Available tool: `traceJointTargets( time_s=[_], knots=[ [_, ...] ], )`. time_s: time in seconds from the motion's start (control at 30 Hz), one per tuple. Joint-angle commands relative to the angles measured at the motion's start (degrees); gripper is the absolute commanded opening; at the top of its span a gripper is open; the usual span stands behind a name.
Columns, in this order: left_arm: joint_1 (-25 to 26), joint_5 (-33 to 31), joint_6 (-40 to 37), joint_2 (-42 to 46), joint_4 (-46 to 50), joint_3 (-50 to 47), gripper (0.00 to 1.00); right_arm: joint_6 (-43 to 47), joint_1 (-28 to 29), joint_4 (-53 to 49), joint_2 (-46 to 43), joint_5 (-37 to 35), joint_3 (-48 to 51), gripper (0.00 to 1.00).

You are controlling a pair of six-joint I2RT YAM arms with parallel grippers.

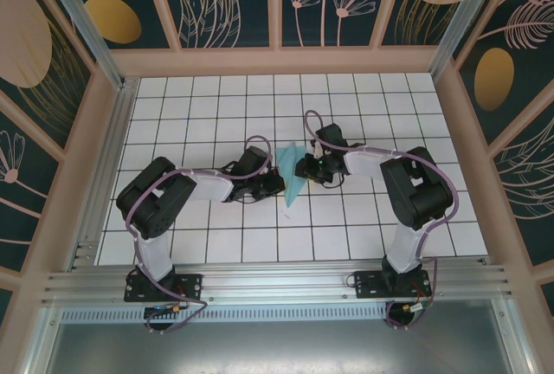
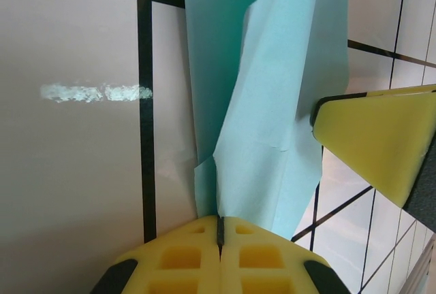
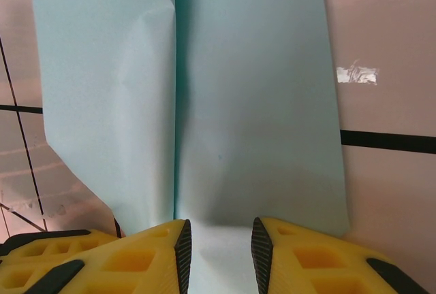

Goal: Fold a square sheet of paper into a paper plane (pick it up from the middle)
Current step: Fourth fold the wing at the center of the table.

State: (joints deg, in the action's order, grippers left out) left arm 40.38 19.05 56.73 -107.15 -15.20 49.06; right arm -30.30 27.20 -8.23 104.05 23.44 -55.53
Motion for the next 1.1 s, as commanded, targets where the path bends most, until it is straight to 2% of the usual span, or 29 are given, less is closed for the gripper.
traceJointTargets(
  time_s=[0.0,0.27,0.37,0.6,0.8,1.07],
  knots=[
    [-0.32,-2.78,-1.71,-2.53,5.09,1.15,0.0,1.08,0.27,-3.6,1.83,-2.47,-0.66,0.34],
    [-0.34,-3.07,-2.27,-3.06,7.59,1.88,0.0,0.15,0.44,-0.17,-6.04,-0.63,-1.57,0.34],
    [-0.3,-2.88,-2.52,-3.41,8.08,2.14,0.0,-0.52,1.2,0.83,-7.41,0.32,-1.42,0.31],
    [-0.32,-2.7,-2.43,-3.76,8.26,2.49,0.0,-3.37,2.63,3.65,-3.91,5.17,-0.43,0.15],
    [-0.3,-2.74,-2.39,-3.82,8.34,2.45,0.0,-5.38,2.96,7.07,-1.6,8.91,0.65,0.06],
    [-0.37,-2.72,-2.39,-3.89,8.52,2.45,0.0,-5.46,2.95,6.1,0.46,8.91,1.67,0.02]
  ],
)
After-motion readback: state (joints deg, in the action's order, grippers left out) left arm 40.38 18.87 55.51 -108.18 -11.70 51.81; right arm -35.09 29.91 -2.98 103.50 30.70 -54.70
